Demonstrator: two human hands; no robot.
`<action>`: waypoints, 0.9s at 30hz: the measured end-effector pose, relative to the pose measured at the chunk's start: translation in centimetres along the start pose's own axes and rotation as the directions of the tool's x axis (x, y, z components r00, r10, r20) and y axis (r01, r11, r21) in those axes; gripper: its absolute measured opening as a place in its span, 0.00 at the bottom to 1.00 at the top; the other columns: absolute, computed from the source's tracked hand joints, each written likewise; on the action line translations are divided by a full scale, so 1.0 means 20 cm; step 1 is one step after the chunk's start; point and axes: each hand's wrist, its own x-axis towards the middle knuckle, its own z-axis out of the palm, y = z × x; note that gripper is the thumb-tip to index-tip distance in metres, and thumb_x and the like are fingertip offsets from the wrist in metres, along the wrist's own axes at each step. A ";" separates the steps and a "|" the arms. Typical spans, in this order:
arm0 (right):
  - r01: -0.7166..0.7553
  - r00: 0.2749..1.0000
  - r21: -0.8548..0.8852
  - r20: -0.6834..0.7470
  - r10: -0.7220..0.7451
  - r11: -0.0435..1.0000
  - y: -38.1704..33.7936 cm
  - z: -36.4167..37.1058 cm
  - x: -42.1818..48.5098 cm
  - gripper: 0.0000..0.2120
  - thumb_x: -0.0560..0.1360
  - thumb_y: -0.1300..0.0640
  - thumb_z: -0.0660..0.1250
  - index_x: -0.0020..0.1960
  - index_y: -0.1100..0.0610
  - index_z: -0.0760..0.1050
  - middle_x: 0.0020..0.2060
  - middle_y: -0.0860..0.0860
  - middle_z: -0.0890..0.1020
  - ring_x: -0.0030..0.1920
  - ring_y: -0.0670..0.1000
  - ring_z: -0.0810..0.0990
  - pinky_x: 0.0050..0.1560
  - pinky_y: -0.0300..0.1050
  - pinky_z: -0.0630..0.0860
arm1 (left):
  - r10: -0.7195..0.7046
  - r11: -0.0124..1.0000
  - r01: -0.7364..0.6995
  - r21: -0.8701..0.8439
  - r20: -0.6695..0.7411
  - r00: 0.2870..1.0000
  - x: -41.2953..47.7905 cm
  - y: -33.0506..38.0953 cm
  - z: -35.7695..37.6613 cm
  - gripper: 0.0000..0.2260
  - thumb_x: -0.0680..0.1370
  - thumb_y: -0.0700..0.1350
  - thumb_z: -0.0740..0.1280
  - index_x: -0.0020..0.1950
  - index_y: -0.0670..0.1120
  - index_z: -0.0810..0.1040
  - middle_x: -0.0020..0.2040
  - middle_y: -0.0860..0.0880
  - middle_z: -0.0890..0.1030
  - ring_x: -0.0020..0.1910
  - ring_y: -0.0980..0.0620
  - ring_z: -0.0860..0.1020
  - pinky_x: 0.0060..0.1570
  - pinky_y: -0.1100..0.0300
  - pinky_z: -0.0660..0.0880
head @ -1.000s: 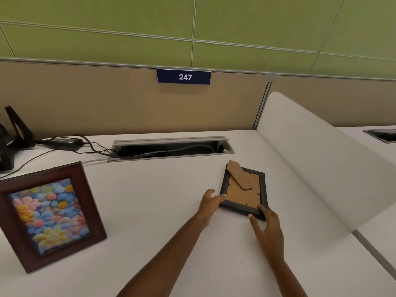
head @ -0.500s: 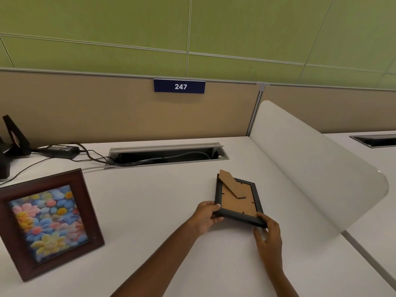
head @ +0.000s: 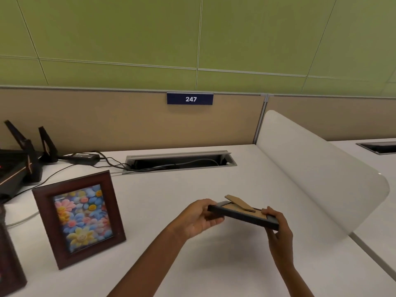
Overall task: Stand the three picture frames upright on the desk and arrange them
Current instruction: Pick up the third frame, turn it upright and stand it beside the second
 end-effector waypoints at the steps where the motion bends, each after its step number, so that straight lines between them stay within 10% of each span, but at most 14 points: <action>1: 0.017 1.000 0.023 -0.011 -0.017 1.000 -0.04 0.02 0.00 0.18 0.70 0.75 0.64 0.49 0.53 0.72 0.47 0.54 0.79 0.52 0.51 0.77 0.46 0.27 0.71 | 0.035 0.999 -0.035 0.039 -0.008 0.999 -0.02 0.03 0.00 0.04 0.78 0.40 0.61 0.46 0.39 0.72 0.44 0.38 0.77 0.43 0.45 0.79 0.36 0.58 0.82; 6: 0.007 0.996 0.262 -0.091 0.018 0.965 -0.24 0.12 0.04 0.04 0.72 0.59 0.65 0.45 0.57 0.71 0.39 0.52 0.77 0.41 0.47 0.75 0.38 0.23 0.69 | 0.158 0.936 -0.122 0.330 -0.085 0.984 -0.11 0.15 -0.07 0.22 0.79 0.57 0.52 0.58 0.39 0.71 0.50 0.39 0.76 0.50 0.45 0.75 0.54 0.54 0.74; 14: -0.291 0.957 0.630 0.176 0.233 0.720 -0.39 0.29 0.04 0.09 0.75 0.64 0.60 0.55 0.59 0.71 0.48 0.52 0.80 0.49 0.50 0.79 0.39 0.34 0.81 | 0.280 0.772 -0.101 0.627 -0.194 0.940 -0.18 0.12 -0.22 0.33 0.78 0.60 0.40 0.60 0.40 0.74 0.65 0.40 0.74 0.65 0.42 0.70 0.68 0.48 0.63; 27: -0.511 0.844 0.475 0.435 0.314 0.716 -0.41 0.46 -0.03 0.08 0.76 0.59 0.61 0.54 0.55 0.71 0.50 0.53 0.80 0.49 0.54 0.81 0.44 0.44 0.80 | 0.255 0.918 -0.163 0.362 -0.223 0.941 -0.10 0.03 -0.39 0.29 0.77 0.62 0.39 0.50 0.50 0.76 0.64 0.41 0.76 0.64 0.42 0.73 0.68 0.46 0.64</action>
